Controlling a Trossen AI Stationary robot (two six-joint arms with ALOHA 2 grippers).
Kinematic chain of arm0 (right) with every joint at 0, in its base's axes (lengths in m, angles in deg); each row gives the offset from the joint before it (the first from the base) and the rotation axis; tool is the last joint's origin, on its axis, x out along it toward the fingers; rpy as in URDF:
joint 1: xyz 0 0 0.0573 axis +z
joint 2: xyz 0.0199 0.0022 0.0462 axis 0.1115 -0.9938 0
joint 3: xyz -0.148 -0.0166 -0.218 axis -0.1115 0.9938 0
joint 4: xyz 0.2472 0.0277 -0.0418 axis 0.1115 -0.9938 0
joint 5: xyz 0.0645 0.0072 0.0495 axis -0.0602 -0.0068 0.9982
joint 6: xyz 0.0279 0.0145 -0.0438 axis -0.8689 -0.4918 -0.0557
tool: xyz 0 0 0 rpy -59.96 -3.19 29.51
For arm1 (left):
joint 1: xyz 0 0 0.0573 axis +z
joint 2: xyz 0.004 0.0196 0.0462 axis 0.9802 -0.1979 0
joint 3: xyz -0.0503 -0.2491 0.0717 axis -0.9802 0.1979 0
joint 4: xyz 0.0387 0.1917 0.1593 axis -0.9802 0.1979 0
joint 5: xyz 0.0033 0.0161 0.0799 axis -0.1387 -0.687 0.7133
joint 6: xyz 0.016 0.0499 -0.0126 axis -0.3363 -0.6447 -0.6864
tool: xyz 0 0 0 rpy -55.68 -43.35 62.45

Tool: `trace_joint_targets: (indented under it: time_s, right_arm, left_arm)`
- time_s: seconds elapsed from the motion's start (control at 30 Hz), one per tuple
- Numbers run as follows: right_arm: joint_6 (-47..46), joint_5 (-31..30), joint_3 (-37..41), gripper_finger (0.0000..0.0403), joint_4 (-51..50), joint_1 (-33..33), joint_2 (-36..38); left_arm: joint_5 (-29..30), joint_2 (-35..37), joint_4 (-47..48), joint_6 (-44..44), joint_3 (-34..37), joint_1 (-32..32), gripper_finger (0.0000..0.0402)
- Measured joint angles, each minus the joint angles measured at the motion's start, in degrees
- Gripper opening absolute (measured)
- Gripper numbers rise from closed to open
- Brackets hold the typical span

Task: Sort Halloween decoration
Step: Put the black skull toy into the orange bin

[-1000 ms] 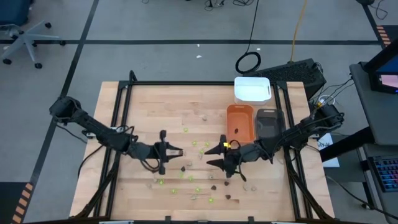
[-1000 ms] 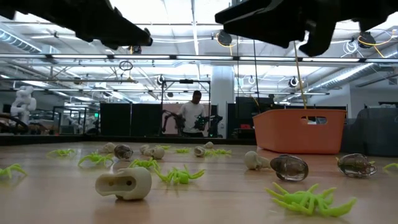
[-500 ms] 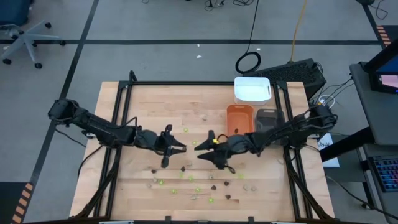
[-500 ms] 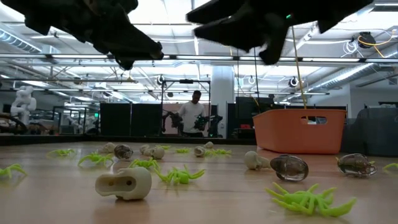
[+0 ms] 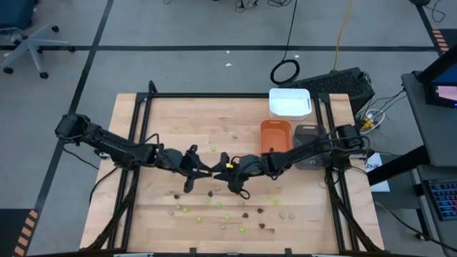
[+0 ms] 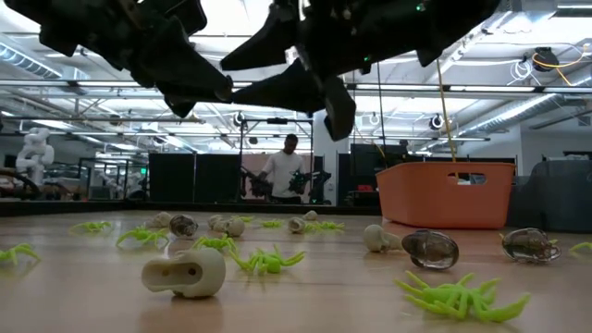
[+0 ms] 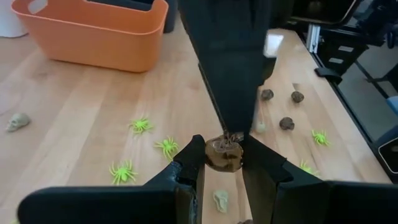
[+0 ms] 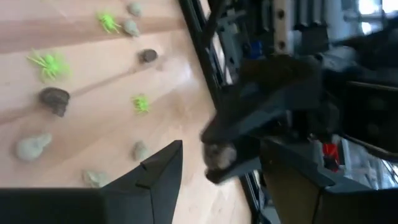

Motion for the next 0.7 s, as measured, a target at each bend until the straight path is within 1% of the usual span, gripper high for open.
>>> trace_joint_targets:
  time_s: [0.07,0.2,0.53,0.7]
  right_arm:
    - [1.0,1.3,-0.6,0.0199,-0.1,-0.2,-0.9]
    - [1.5,1.3,-1.8,0.0191,0.4,-0.5,-2.3]
    - [2.5,1.4,-2.5,0.0135,0.2,-1.1,-2.7]
    - [1.9,1.2,-2.5,0.0138,-0.4,-1.2,-2.7]
  left_arm:
    - [0.0,0.0,0.0,0.0,0.0,0.0,0.0077]
    - [0.0,0.0,0.6,0.0,0.0,0.0,0.0077]
    - [0.1,0.0,0.9,0.1,0.1,0.0,0.0077]
    - [0.2,0.0,1.3,0.0,0.1,-0.1,0.0077]
